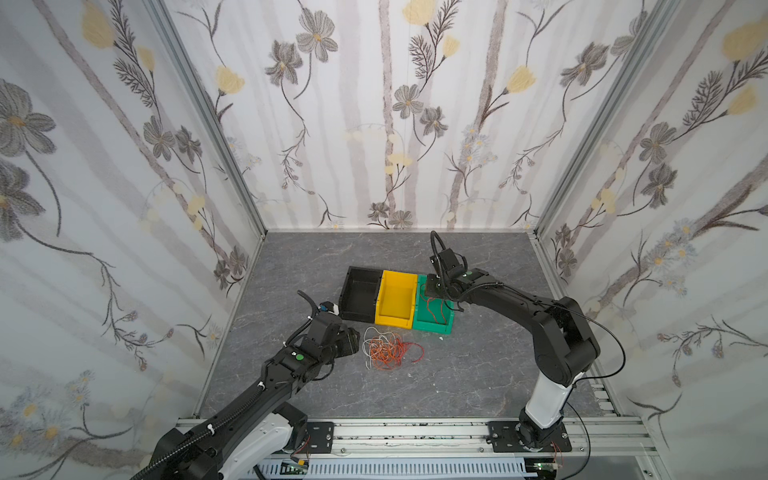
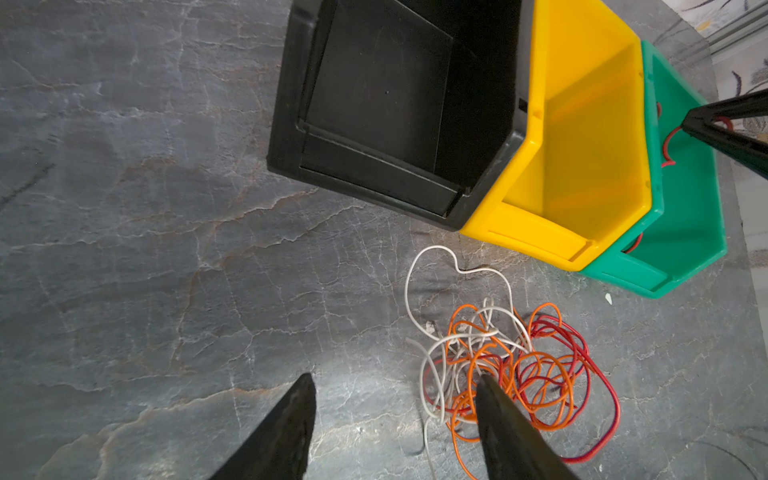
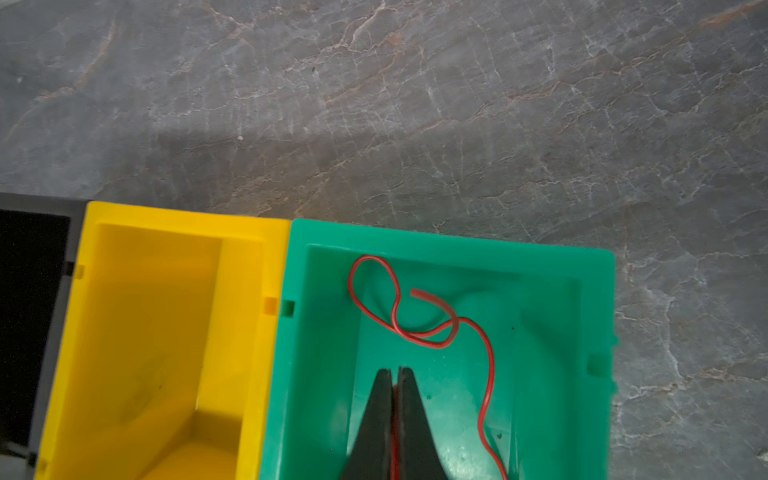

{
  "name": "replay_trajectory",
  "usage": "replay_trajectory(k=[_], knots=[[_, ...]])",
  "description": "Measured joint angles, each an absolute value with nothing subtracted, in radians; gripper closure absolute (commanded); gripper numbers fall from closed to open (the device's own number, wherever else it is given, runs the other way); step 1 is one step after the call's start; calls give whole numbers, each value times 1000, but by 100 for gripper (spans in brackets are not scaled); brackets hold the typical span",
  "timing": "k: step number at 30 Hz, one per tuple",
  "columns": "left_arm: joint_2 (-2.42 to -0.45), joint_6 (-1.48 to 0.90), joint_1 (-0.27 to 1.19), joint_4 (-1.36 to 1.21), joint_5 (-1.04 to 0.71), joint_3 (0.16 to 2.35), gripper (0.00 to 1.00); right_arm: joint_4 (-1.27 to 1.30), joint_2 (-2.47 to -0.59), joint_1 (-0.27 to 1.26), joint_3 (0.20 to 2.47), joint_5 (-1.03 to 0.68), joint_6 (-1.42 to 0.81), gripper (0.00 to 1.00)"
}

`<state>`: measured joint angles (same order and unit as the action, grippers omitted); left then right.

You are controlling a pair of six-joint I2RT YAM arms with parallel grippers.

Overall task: Untangle the cables
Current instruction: 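Lower the red wire into the green bin and open the right gripper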

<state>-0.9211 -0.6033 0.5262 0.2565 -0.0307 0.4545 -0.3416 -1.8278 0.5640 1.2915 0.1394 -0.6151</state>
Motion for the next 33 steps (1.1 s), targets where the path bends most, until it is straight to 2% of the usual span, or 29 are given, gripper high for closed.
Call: replay_trajectory(k=[11,12,14,16,26,29,33], knots=[[-922,-606,526,257,-35,453,37,-345,-1924,564,1307,136,-609,100],[-921,-606,526,257,-35,453,37,-346,-1925,564,1309,132,-609,97],[-917,-606,526,257,-38,453,37,-345,-1924,564,1312,121,-609,83],[-914,-606,526,257,-38,453,37,-349,-1920,564,1312,103,-609,78],[-901,-609,526,257,-55,453,37,-393,-1834,564,1311,73,-582,75],[-899,-610,526,257,-56,453,37,-394,-1801,564,1307,61,-581,71],[-898,-610,526,257,-58,453,37,-396,-1773,564,1301,58,-569,70]])
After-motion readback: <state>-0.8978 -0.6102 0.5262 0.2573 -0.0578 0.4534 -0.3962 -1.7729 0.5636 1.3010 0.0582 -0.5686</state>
